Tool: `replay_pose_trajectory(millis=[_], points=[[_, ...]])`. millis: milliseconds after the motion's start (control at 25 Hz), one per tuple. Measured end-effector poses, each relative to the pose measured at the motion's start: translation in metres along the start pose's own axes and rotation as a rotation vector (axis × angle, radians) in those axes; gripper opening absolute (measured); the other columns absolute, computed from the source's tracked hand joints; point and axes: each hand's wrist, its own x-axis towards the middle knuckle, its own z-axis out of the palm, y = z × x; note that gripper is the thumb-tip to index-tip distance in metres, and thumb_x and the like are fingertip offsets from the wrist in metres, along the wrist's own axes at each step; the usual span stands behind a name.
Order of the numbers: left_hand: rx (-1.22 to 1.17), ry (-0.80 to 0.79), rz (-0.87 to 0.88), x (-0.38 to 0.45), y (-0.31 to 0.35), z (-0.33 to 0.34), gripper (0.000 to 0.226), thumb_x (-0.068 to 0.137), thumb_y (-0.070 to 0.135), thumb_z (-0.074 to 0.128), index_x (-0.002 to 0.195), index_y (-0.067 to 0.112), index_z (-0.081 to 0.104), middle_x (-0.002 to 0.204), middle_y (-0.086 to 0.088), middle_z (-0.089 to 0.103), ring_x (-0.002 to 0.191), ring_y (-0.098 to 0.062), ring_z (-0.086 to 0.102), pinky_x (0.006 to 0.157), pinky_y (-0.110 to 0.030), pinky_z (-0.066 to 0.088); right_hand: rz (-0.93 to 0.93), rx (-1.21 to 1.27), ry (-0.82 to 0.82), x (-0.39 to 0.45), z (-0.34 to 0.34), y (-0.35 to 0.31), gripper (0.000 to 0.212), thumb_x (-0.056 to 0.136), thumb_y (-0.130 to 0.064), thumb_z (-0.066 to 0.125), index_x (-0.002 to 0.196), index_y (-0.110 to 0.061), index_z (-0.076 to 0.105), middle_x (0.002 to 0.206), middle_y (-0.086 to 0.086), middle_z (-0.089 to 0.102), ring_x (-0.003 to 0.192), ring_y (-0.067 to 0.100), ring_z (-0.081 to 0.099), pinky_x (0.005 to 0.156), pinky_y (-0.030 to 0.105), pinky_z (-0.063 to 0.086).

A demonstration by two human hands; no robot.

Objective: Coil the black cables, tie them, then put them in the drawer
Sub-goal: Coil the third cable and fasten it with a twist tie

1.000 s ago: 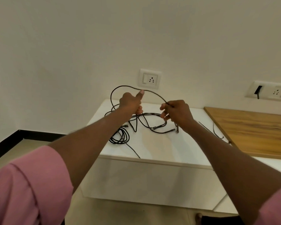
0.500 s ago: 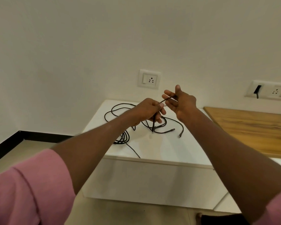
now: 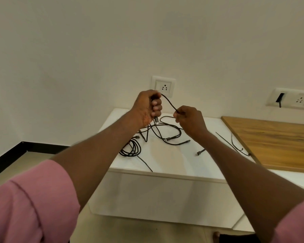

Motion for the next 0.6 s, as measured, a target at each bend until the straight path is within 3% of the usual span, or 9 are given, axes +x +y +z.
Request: replay_pose_trajectory(millis=[80,160,240,320,480,600], points=[[-0.214,0.081,0.052,0.002,0.006,-0.009,0.023,0.103,0.015,0.043,0.089,0.009,0.060,0.067,-0.005,0.059,0.059,-0.019,0.056,0.043,-0.021,0.040,0.016,-0.046,0.021,0.000,-0.005,0.008,0.011,0.096,-0.019,0.063,0.089,-0.020,0.071,0.078,-0.004,0.069,0.070,0.019,0.062,0.067,0.034,0.049],[-0.363,0.135,0.095,0.008,0.008,-0.019,0.030,0.110,0.019,0.038,0.097,0.003,0.061,0.089,-0.019,0.071,0.085,-0.033,0.071,0.061,-0.033,0.060,-0.028,-0.178,-0.019,-0.001,-0.007,0.013,0.012,0.099,-0.021,0.060,0.095,-0.023,0.072,0.080,-0.004,0.067,0.074,0.022,0.062,0.067,0.034,0.048],[-0.305,0.166,0.137,0.013,0.008,-0.027,0.035,0.112,0.023,0.037,0.104,-0.001,0.061,0.108,-0.026,0.071,0.107,-0.040,0.071,0.087,-0.043,0.061,-0.197,-0.435,-0.095,-0.005,-0.004,0.016,0.014,0.100,-0.020,0.057,0.098,-0.023,0.071,0.086,-0.003,0.067,0.081,0.025,0.062,0.069,0.036,0.048],[-0.050,0.187,0.199,0.017,0.006,-0.030,0.035,0.112,0.025,0.039,0.109,0.001,0.065,0.115,-0.023,0.073,0.114,-0.035,0.070,0.101,-0.045,0.056,-0.365,-0.558,-0.168,-0.010,0.000,0.013,0.015,0.103,-0.022,0.055,0.100,-0.021,0.070,0.087,-0.002,0.065,0.084,0.026,0.062,0.069,0.037,0.047],[0.565,0.077,0.334,0.013,-0.004,-0.025,0.030,0.109,0.029,0.047,0.118,0.015,0.073,0.113,-0.005,0.078,0.112,-0.016,0.071,0.101,-0.035,0.056,-0.522,-0.451,-0.255,-0.010,0.007,-0.008,0.020,0.105,-0.030,0.056,0.108,-0.019,0.073,0.091,0.001,0.068,0.086,0.024,0.062,0.073,0.039,0.051],[0.810,-0.029,0.331,0.004,-0.011,-0.020,0.031,0.108,0.027,0.050,0.112,0.011,0.076,0.095,-0.005,0.079,0.086,-0.009,0.075,0.081,-0.027,0.060,-0.525,-0.192,-0.168,-0.008,0.007,-0.024,0.013,0.099,-0.025,0.064,0.103,-0.022,0.076,0.075,-0.009,0.065,0.072,0.012,0.060,0.065,0.031,0.046]])
